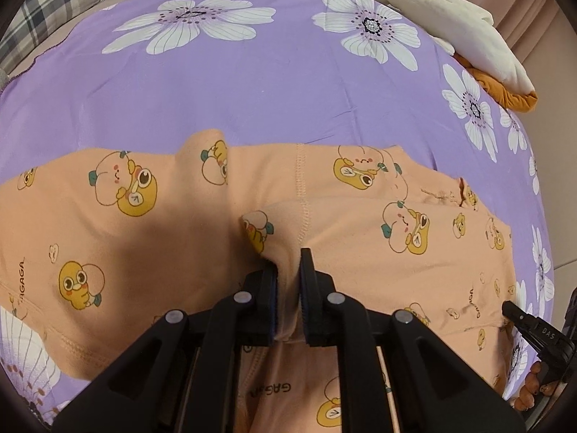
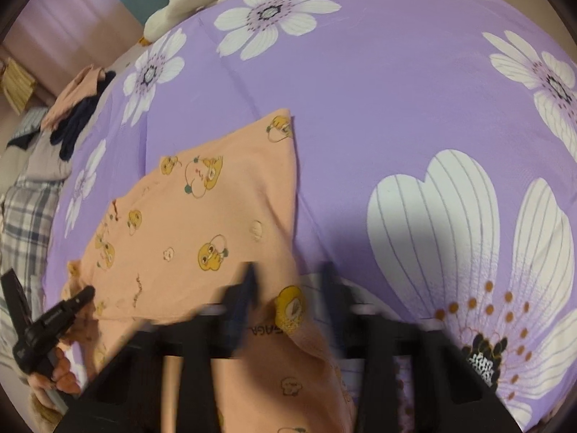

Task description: Fold small clothes

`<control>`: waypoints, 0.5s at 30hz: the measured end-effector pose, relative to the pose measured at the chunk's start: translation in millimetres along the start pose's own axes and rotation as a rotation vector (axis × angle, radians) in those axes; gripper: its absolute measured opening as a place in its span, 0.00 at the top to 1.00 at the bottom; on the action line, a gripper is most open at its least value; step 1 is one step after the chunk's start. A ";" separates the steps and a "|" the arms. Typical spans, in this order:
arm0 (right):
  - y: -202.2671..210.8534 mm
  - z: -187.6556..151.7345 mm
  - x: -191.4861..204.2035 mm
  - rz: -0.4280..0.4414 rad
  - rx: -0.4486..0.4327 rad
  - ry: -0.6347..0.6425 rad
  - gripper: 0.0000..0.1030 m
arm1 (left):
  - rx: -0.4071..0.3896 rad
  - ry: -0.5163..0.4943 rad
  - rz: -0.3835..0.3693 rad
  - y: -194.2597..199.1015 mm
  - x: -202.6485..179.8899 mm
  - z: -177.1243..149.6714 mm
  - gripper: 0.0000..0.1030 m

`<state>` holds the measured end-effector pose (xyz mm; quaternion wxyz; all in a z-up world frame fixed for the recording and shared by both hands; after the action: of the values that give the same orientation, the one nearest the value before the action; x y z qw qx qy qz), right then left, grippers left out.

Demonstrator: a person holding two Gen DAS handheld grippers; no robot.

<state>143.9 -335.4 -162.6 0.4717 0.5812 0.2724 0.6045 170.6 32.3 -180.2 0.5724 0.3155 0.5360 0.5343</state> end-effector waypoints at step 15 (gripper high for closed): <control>-4.4 1.1 -4.0 -0.107 -0.040 0.013 0.95 | 0.018 0.005 -0.016 -4.1 1.6 2.6 0.86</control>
<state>145.5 -337.3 -168.1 0.5132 0.5521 0.2941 0.5876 174.0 33.5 -183.9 0.5723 0.3149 0.5446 0.5260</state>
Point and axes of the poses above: each gripper's, at about its wrist camera, not at the fingertips, and y roughly against the way its jaws point, x to its left, z to its top, the point moved 3 cm from there along -y, roughly the way its jaws point, and after that the axes turned 14 degrees about x, right-handed, at the moved point
